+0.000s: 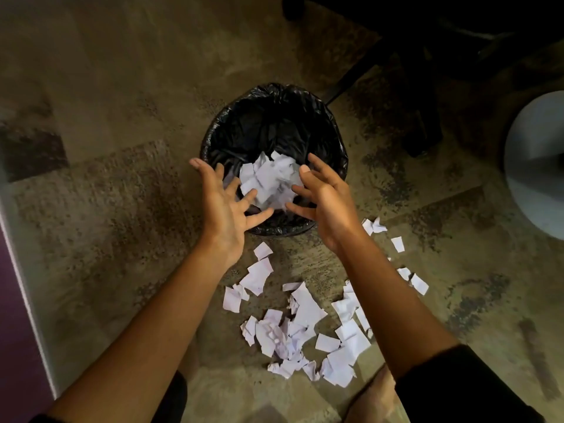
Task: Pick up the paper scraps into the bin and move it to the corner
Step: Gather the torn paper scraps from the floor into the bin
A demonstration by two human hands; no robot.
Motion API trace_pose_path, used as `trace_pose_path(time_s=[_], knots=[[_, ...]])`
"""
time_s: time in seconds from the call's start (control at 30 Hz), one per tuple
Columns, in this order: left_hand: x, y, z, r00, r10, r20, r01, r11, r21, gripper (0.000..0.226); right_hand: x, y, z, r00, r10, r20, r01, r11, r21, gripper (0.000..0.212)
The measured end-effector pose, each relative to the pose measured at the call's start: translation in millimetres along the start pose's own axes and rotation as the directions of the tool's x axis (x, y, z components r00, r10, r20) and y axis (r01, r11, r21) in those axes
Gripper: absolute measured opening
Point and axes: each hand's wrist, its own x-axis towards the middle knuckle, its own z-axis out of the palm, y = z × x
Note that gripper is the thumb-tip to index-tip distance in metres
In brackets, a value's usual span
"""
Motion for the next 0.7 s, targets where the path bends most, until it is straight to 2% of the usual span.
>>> trace_pose_path(time_s=[0.17, 0.3, 0.37, 0.47, 0.6, 0.7], knots=[[-8.1, -26.5, -24.3, 0.988, 0.144, -0.063, -0.127, 0.968, 0.218, 0.076, -18.2, 23.6, -28.5, 0.983, -0.039, -0.178, 0.054, 0.995, 0.078, 0.036], [-16.8, -69.3, -52.5, 0.976, 0.205, -0.073, -0.161, 0.905, 0.395, 0.058, -41.8, 63.9, -77.4, 0.953, 0.024, -0.302, -0.004, 0.998, 0.067, 0.026], [-19.3, -100.2, -68.0, 0.983, 0.168, -0.07, -0.113, 0.866, 0.487, 0.048, -55.4, 98.6, -109.0, 0.928, 0.094, -0.359, -0.088, 0.996, 0.033, 0.023], [-21.1, -152.3, -97.0, 0.996, 0.031, -0.088, 0.029, 0.79, 0.613, 0.032, -78.6, 161.3, -153.7, 0.886, 0.202, -0.417, -0.231, 0.973, -0.019, 0.025], [-24.6, -230.5, -146.9, 0.981, -0.095, -0.17, 0.192, 0.615, 0.765, 0.026, -112.2, 255.6, -214.6, 0.796, 0.358, -0.488, -0.441, 0.895, -0.063, 0.03], [-25.1, -278.6, -182.4, 0.942, -0.204, -0.267, 0.333, 0.454, 0.826, 0.027, -139.6, 315.4, -243.8, 0.715, 0.465, -0.523, -0.583, 0.808, -0.078, 0.03]])
